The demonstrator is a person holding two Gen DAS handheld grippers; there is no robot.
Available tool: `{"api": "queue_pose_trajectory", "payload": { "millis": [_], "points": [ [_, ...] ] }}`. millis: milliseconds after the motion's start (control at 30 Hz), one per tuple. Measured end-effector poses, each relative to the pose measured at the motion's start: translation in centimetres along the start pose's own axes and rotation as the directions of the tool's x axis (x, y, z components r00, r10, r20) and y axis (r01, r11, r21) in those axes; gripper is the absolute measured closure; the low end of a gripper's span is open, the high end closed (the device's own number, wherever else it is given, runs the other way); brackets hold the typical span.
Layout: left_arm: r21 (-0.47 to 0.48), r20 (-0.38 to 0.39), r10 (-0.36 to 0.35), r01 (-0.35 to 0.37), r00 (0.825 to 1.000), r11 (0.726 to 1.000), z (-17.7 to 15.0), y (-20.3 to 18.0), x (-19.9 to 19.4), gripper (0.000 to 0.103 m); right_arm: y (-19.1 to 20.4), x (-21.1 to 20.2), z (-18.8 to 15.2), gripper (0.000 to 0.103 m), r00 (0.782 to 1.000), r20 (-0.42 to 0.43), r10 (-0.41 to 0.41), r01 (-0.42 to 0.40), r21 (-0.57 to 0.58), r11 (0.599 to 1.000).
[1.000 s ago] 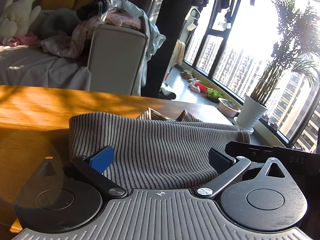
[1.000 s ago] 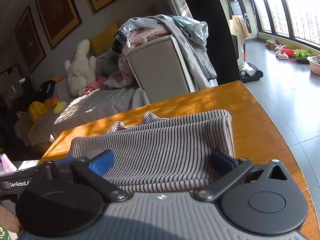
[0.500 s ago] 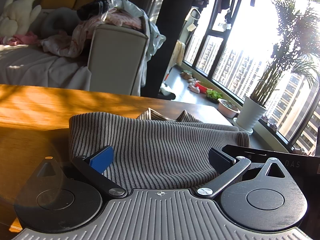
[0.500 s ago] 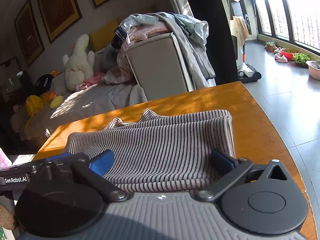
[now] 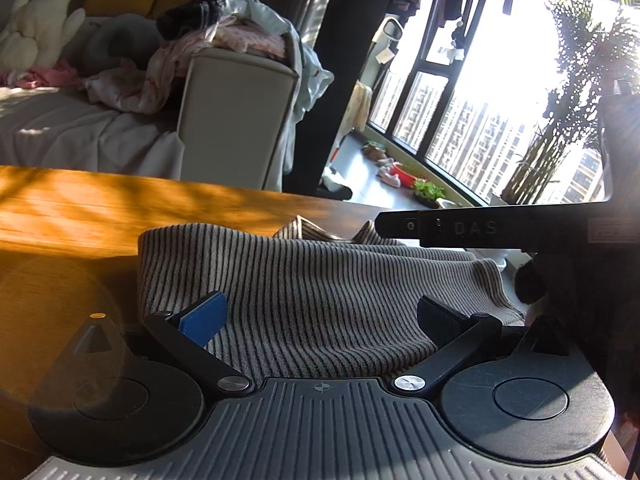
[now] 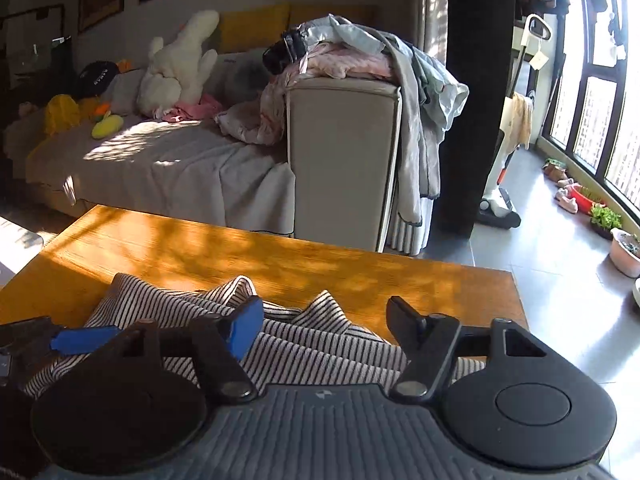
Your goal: Fold clothes
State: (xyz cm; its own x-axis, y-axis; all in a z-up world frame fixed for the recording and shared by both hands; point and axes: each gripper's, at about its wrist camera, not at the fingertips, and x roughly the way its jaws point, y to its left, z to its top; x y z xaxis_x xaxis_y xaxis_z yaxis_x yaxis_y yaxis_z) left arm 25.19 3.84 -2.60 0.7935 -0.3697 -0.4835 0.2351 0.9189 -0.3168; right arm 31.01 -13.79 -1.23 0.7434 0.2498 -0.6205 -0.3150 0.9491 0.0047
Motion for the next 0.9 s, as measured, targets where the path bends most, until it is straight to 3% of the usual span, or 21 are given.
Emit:
{"api": "queue_pose_trajectory", "payload": {
  "millis": [167,267,367,467,633,767,900],
  "points": [
    [-0.006,0.000,-0.004,0.004,1.000,1.000,0.0,0.2,0.0,0.000,-0.5,4.9,0.3,0.056,0.996,-0.092,0.013,-0.009,0.044,0.999],
    [-0.015,0.006,-0.009,0.009,1.000,1.000,0.0,0.3,-0.1,0.000,-0.1,5.1,-0.1,0.063,0.997,-0.077,0.013,-0.012,0.005,1.000],
    [-0.061,0.008,-0.045,0.045,0.999,0.997,0.4,1.2,-0.7,0.000,0.4,4.4,-0.1,0.096,0.999,-0.042,-0.006,0.005,-0.022,1.000],
    [-0.096,-0.017,-0.069,0.067,0.997,0.993,1.2,1.8,-2.0,0.000,0.3,1.4,0.3,0.097,0.999,0.018,0.038,-0.037,-0.005,0.999],
    [-0.051,0.053,-0.006,0.009,0.999,0.999,3.1,0.9,-6.9,0.000,-0.2,-7.0,-0.7,0.097,0.985,0.116,0.128,-0.132,0.035,0.991],
    [-0.009,0.115,0.002,-0.001,0.993,1.000,4.0,0.0,-10.7,0.000,0.5,-13.1,-5.0,0.098,0.975,0.133,0.181,-0.189,0.049,0.981],
    [0.021,0.096,0.011,-0.013,0.995,1.000,3.3,-1.0,-12.0,0.000,1.4,-16.2,-10.2,0.098,0.977,0.084,0.198,-0.204,0.066,0.977]
  ]
}}
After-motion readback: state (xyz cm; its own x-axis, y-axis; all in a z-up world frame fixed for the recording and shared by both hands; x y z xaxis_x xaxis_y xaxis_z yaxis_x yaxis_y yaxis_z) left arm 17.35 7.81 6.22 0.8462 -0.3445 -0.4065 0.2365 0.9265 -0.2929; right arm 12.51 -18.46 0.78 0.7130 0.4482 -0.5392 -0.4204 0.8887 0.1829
